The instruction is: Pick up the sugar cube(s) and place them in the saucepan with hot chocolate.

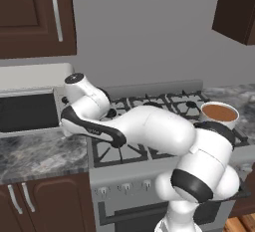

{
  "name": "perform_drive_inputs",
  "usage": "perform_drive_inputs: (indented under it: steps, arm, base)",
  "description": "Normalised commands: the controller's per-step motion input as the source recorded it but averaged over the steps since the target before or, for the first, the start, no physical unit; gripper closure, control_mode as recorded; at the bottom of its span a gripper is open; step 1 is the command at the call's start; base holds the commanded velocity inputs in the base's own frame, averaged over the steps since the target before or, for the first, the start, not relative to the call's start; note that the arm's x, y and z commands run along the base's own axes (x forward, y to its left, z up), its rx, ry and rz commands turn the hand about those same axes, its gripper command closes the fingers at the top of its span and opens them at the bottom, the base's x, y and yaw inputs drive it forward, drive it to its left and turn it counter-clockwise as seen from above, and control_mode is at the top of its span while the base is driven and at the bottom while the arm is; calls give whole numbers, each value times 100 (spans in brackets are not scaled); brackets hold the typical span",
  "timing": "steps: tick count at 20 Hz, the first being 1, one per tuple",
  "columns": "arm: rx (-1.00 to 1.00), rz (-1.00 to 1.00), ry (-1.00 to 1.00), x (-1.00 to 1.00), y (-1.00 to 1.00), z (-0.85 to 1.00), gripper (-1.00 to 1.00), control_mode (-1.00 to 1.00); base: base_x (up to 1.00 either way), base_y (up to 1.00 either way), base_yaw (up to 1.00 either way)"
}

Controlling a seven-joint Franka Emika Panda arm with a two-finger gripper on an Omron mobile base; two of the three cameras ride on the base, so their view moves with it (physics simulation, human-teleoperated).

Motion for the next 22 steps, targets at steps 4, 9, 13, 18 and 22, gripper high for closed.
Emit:
perform_drive_inputs:
  steps: [4,9,13,18,22]
  arm:
    - [7,0,0,20,34,-31,-100,-100]
    - [18,-1,2,32,1,-34,-100,-100]
    - [4,-1,1,22,26,-32,-100,-100]
    - [0,0,0,16,40,-19,-100,-100]
    - [0,0,0,34,32,-17,-100,-100]
  base:
    - [0,0,0]
    - [0,0,0]
    - [0,0,0]
    - [0,0,0]
    - [0,0,0]
